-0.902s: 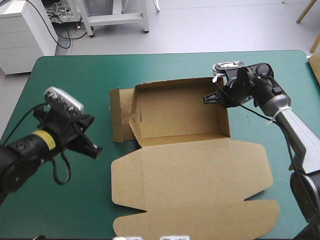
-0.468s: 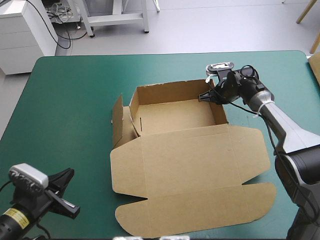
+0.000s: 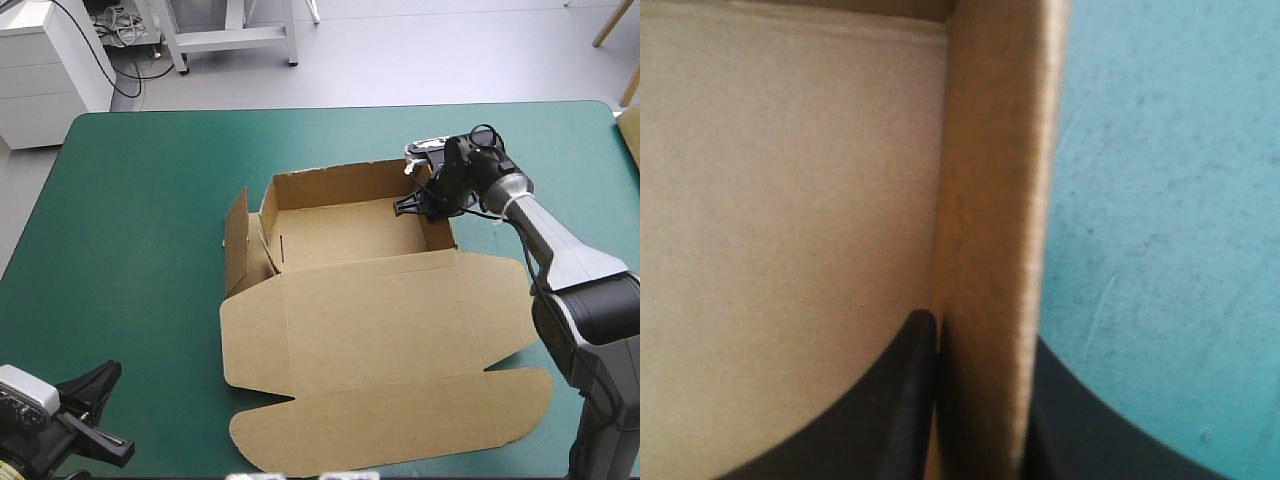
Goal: Fold the box
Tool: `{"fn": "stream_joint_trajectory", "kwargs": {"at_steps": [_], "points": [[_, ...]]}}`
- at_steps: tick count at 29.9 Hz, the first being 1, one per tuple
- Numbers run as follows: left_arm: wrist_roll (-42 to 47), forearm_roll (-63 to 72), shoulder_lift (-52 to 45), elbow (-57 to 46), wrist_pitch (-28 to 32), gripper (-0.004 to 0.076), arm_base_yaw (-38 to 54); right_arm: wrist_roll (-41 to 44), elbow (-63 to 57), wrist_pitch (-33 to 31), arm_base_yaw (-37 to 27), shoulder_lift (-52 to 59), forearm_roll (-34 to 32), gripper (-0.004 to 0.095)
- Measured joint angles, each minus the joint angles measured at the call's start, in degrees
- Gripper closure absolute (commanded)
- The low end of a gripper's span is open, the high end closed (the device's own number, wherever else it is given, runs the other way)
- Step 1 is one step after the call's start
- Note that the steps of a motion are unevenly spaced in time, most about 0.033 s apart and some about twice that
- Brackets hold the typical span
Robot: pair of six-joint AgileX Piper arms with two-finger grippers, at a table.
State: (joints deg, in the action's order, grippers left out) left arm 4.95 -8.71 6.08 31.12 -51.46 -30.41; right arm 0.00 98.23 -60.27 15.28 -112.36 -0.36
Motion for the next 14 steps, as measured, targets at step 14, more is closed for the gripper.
{"fn": "stream_joint_trajectory", "kwargs": {"at_steps": [14], "points": [[0.0,1.2,0.0,-0.3,0.0,0.0731,0.0,-1.8,13.1,-8.3,0.0,10.9,0.4,0.0371]]}}
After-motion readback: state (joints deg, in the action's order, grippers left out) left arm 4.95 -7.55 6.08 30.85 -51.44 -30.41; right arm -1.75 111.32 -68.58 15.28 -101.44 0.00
